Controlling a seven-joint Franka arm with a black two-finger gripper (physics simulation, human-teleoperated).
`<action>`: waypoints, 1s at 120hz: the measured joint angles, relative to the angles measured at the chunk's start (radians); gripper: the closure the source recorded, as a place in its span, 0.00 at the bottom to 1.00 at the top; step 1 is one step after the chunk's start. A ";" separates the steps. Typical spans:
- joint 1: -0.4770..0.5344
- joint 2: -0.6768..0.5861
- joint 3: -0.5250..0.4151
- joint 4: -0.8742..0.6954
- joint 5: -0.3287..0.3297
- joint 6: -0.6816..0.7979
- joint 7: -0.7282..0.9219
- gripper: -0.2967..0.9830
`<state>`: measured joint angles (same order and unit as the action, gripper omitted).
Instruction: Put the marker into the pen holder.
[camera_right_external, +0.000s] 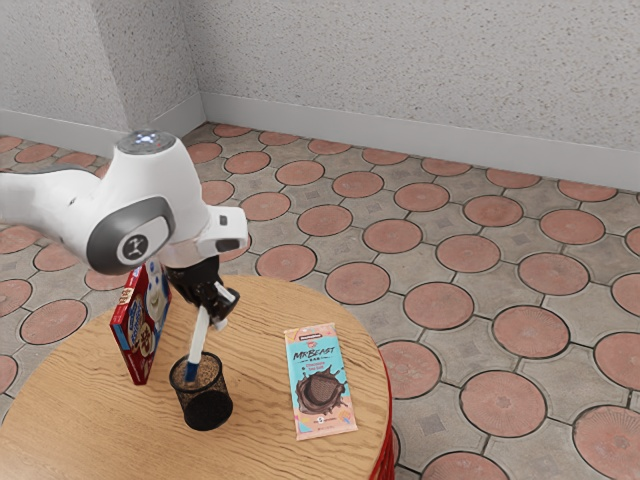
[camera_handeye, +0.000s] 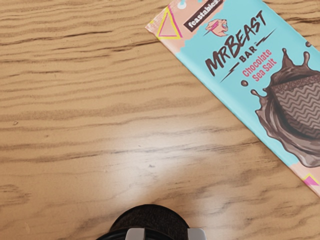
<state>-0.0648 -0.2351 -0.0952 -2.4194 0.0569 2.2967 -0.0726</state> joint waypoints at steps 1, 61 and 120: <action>0.000 0.004 0.000 0.002 0.000 0.001 0.000 0.80; 0.046 0.213 0.011 0.070 0.031 0.046 0.009 0.80; 0.030 0.129 0.015 0.605 0.001 -0.416 0.159 0.30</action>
<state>-0.0345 -0.1065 -0.0798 -1.8139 0.0577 1.8804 0.0862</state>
